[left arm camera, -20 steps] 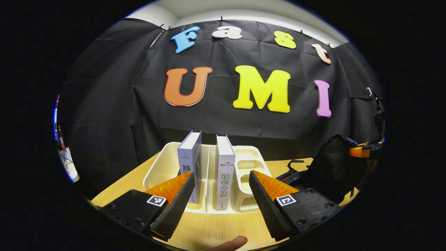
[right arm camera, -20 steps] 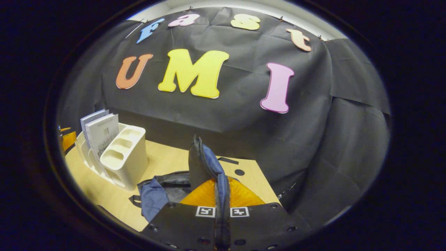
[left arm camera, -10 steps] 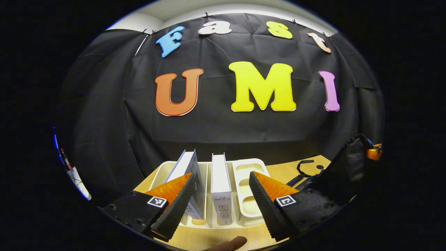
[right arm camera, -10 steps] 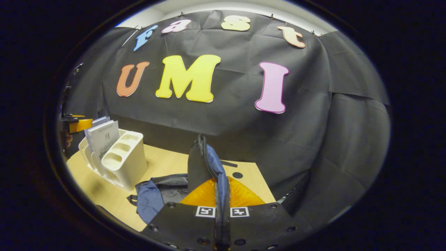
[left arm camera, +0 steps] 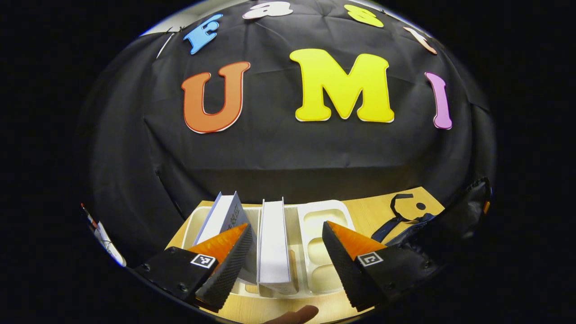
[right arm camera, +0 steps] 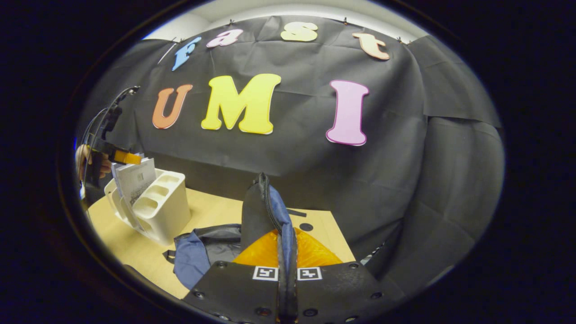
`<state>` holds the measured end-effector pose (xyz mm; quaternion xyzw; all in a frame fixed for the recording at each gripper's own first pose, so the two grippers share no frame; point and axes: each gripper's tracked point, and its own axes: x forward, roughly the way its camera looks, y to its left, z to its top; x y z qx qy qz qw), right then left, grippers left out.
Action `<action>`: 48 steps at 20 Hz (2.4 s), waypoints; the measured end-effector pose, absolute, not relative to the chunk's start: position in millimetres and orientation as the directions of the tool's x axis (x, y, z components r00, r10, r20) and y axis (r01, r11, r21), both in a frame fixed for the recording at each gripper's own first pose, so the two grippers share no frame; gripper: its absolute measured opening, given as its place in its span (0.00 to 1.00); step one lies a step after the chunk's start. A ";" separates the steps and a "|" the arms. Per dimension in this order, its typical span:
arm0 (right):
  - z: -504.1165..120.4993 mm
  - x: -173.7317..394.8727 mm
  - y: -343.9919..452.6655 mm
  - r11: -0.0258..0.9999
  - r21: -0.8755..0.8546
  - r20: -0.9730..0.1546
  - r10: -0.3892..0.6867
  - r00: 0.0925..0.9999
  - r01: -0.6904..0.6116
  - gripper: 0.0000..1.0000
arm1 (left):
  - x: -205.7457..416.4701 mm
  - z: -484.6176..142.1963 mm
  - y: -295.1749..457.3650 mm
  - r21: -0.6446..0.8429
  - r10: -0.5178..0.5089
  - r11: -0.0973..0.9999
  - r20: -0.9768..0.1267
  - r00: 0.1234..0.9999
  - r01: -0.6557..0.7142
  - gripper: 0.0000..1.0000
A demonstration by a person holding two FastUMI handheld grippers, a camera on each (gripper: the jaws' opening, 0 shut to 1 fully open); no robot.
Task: Open the schoolbag, grab two books from the bookshelf and put them into the schoolbag.
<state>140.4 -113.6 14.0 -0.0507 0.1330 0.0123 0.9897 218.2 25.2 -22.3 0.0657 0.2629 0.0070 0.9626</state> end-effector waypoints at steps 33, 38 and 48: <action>-8.4 139.3 -113.2 0.997 -0.067 -0.261 0.018 0.965 -0.037 0.01 | 182.8 -71.8 49.2 0.065 0.083 0.996 -0.905 0.418 -0.058 0.44; -9.6 137.8 -106.4 0.996 -0.081 -0.258 0.013 0.966 -0.035 0.01 | 145.6 -48.6 57.0 0.041 0.057 0.998 -0.873 0.485 -0.043 0.45; -10.8 141.8 -111.1 0.998 -0.059 -0.284 0.002 0.959 -0.020 0.01 | 58.7 -37.0 67.1 -0.214 -0.107 0.969 -0.807 0.580 -0.119 0.45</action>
